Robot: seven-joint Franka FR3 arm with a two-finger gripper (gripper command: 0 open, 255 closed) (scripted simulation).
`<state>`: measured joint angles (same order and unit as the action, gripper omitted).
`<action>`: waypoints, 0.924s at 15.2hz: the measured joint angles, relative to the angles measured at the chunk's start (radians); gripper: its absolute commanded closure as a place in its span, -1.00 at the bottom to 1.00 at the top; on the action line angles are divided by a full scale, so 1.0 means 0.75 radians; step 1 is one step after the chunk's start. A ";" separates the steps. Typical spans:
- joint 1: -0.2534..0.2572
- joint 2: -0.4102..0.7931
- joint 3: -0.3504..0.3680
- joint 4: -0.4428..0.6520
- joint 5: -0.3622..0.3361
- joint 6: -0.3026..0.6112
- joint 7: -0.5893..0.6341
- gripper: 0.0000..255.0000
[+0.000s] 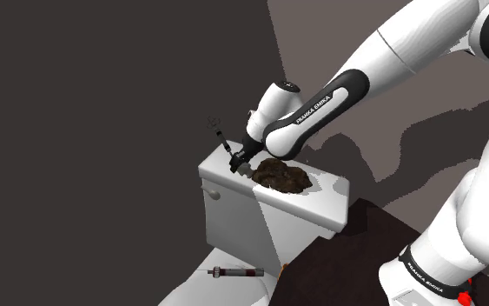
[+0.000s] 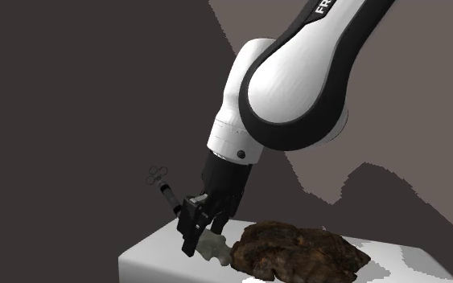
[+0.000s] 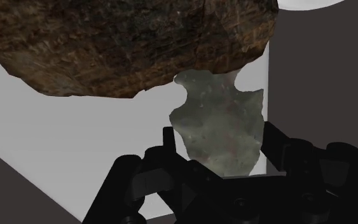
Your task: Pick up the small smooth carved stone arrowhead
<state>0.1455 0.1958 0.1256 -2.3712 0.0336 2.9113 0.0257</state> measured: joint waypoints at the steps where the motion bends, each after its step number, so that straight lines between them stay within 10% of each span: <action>1: 0.000 0.000 0.000 0.000 0.000 0.000 0.000 1.00; 14: -0.009 -0.133 0.010 0.024 0.025 -0.158 -0.014 1.00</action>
<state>0.1388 0.0963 0.1331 -2.3533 0.0522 2.7929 0.0156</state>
